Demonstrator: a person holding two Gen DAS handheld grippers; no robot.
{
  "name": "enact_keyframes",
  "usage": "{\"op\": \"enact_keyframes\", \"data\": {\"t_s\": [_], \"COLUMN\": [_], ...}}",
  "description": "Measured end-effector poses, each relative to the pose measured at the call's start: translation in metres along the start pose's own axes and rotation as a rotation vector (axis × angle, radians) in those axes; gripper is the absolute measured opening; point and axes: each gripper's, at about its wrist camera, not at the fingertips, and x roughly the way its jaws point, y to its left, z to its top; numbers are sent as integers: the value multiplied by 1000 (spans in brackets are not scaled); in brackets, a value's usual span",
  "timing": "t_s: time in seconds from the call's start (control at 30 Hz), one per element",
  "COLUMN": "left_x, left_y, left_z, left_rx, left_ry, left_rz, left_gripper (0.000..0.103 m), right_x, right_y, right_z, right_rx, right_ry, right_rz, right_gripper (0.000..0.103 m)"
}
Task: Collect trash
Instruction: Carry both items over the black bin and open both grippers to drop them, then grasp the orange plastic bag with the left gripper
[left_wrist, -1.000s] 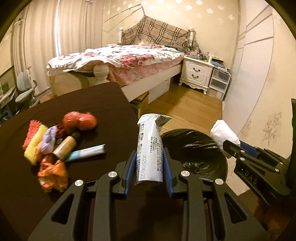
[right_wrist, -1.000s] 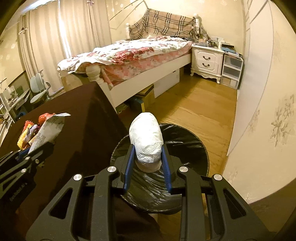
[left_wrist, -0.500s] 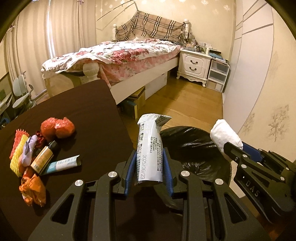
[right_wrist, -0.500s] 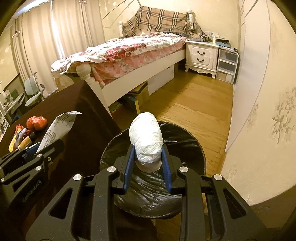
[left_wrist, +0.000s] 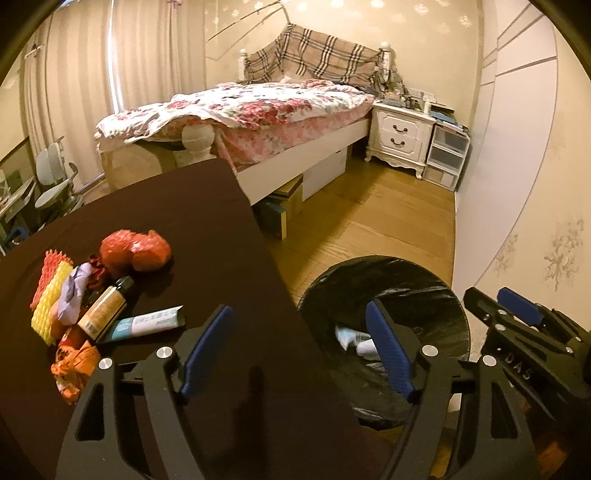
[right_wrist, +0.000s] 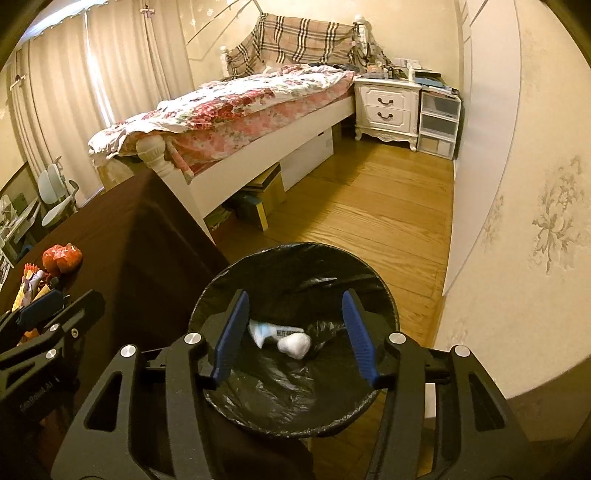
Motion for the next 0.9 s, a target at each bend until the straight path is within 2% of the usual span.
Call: {"op": "enact_keyframes", "data": {"t_s": [0.47, 0.9], "left_x": [-27, -56], "left_y": [38, 108], "left_z": [-8, -37], "left_rx": [-60, -155], "left_ry": [-24, -30], "left_rz": [78, 211], "left_gripper": [75, 75], "right_x": [-12, -17], "right_y": [28, 94], "right_z": [-2, -15], "right_rx": [-39, -146], "right_ry": [0, 36], "right_rz": [47, 153], "right_gripper": [62, 64]}}
